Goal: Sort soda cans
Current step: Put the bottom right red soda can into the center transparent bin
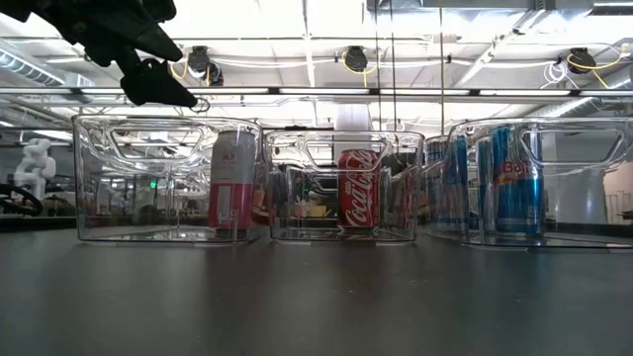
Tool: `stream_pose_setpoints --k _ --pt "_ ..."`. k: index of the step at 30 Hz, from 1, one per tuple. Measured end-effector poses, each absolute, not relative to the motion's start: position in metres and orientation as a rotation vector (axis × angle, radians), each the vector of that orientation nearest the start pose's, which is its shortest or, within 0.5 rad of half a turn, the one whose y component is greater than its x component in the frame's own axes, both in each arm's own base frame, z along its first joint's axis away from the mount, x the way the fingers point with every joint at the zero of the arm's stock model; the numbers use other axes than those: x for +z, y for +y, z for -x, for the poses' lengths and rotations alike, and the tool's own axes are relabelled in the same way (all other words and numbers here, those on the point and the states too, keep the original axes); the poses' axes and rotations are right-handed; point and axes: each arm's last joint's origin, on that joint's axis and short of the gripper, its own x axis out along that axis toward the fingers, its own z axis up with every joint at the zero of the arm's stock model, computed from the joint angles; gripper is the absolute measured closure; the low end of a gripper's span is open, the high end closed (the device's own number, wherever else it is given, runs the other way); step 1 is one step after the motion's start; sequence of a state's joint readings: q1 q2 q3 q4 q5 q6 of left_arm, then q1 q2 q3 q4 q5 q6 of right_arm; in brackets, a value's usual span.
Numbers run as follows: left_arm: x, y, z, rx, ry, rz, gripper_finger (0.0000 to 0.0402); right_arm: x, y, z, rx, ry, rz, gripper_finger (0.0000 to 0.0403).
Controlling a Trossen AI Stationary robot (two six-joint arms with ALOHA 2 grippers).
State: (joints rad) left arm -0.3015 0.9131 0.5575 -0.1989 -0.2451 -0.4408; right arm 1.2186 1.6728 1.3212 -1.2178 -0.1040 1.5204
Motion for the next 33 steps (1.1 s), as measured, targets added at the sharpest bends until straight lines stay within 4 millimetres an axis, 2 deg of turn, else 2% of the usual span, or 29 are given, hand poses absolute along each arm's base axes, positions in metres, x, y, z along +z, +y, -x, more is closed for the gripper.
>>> stream_pose_setpoints --k 9,15,28,33 --pt "0.233 -0.050 -0.184 0.063 0.534 0.280 0.0015 0.237 0.278 -0.093 -0.257 1.667 -0.203 0.0089" --pt "0.233 -0.050 -0.184 0.063 0.534 0.280 0.0015 0.227 0.278 -0.089 -0.276 1.659 -0.252 0.0089" --pt "0.233 -0.050 -0.184 0.062 0.532 0.281 0.0015 0.227 0.277 -0.087 -0.284 1.643 -0.246 0.0089" --pt "0.233 -0.050 -0.184 0.062 0.531 0.281 0.0015 0.234 0.269 -0.089 -0.318 1.618 -0.278 0.0089"
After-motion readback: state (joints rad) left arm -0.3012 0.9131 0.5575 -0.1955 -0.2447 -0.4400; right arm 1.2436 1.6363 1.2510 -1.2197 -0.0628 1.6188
